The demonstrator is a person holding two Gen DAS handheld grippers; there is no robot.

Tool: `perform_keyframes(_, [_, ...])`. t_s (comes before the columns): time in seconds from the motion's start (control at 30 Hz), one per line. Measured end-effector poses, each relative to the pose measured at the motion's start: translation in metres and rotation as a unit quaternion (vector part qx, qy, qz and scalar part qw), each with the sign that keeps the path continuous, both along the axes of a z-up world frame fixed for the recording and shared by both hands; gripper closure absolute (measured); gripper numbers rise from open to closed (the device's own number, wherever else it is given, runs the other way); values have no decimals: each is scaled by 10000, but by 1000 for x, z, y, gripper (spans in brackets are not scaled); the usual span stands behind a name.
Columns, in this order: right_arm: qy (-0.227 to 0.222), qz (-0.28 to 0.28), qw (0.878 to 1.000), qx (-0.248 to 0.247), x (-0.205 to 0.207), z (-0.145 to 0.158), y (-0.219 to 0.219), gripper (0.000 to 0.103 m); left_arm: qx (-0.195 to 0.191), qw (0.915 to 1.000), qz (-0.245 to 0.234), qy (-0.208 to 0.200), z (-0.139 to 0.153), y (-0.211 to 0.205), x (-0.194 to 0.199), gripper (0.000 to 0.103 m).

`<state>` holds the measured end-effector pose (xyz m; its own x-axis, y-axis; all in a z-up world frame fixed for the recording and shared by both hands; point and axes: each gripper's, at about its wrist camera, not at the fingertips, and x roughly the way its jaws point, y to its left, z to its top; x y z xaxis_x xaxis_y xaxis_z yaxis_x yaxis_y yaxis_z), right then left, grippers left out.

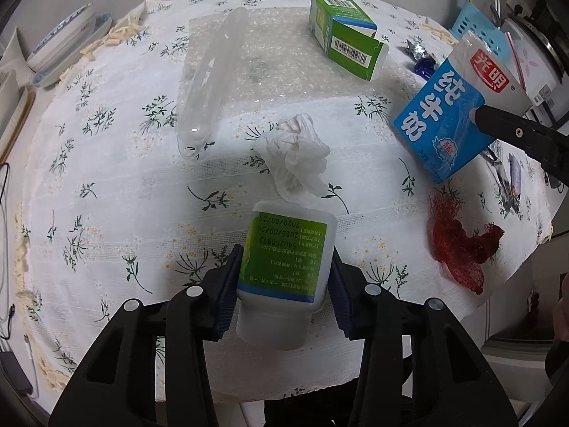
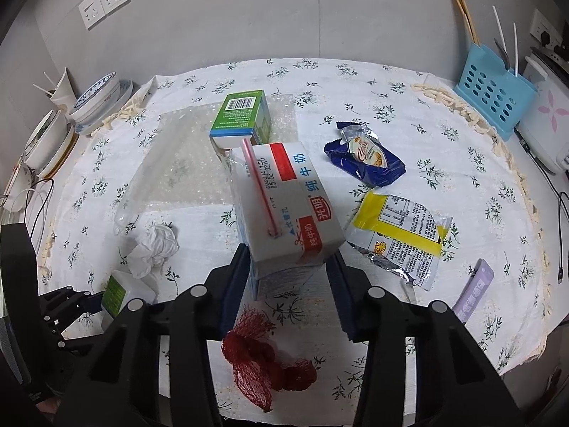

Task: Collect trash
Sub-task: 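Grasp the white-green bottle with the left tool while the right tool grasps the milk carton, then carry the bottle and milk carton with both tools over the black bin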

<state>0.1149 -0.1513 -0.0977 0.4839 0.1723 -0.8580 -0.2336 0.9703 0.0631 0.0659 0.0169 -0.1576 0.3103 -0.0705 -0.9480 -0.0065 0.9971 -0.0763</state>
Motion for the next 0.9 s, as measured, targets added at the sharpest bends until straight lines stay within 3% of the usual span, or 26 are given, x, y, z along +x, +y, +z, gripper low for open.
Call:
perform_keyframes(0.3, [-131, -245, 9996, -2, -11, 14, -4, 64, -84, 9999, 5, -111, 13, 12, -5, 59])
perform_keyframes(0.67, [-371, -595, 9975, 107, -40, 48, -7, 64, -172, 9978, -167, -619, 65, 21, -13, 59])
perform_keyframes(0.9, [-486, -378, 9980, 152, -59, 68, -8, 64, -204, 9962, 37, -843, 91, 23, -30, 59])
